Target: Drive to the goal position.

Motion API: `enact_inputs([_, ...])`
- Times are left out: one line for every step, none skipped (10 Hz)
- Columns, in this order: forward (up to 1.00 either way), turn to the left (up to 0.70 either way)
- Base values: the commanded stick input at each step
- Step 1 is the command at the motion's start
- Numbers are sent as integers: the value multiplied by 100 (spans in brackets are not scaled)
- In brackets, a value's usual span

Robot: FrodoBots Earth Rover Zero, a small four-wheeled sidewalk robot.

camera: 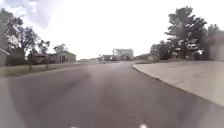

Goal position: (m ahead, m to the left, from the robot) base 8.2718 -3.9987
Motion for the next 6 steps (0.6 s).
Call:
enact_inputs([100, 0])
enact_inputs([100, 0])
enact_inputs([100, 0])
enact_inputs([100, 0])
enact_inputs([100, 0])
enact_inputs([100, 0])
